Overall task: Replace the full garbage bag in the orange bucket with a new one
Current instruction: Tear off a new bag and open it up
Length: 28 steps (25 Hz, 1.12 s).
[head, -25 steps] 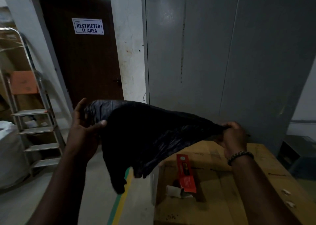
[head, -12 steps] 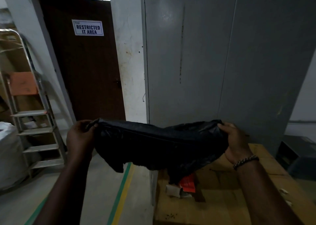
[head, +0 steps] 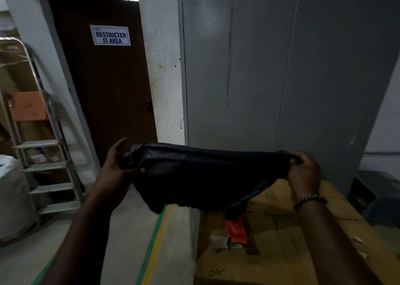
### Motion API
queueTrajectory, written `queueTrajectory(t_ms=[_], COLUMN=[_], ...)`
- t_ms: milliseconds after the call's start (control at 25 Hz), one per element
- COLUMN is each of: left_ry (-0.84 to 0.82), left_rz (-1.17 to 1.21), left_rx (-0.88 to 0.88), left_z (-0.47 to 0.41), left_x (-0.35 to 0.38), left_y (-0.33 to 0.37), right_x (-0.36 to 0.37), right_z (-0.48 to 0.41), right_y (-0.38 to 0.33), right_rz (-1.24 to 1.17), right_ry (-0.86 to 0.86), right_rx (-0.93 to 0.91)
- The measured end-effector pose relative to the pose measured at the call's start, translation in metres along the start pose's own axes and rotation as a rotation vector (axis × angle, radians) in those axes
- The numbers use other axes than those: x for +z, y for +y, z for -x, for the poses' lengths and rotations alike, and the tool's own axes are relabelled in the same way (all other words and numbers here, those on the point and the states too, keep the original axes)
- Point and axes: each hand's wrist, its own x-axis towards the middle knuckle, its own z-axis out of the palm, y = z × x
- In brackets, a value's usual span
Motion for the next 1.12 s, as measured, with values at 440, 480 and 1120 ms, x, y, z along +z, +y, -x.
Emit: queueTrajectory(t_ms=[440,480,1120], left_ry=[0.363,0.396,-0.156], left_rz=[-0.029,-0.024,0.223], left_rx=[-0.053,-0.074,-0.105], left_z=[-0.001,-0.002,0.024], left_x=[0.001,-0.001,-0.003], left_y=[-0.009,-0.007,0.003], right_x=[-0.012,-0.016,0.009], right_z=[0.005,0.005,0.0], right_y=[-0.01,-0.011,0.013], right_rz=[-0.465,-0.465,-0.445], right_ry=[-0.452,-0.542,-0.39], right_rx=[0.262,0.234,0.326])
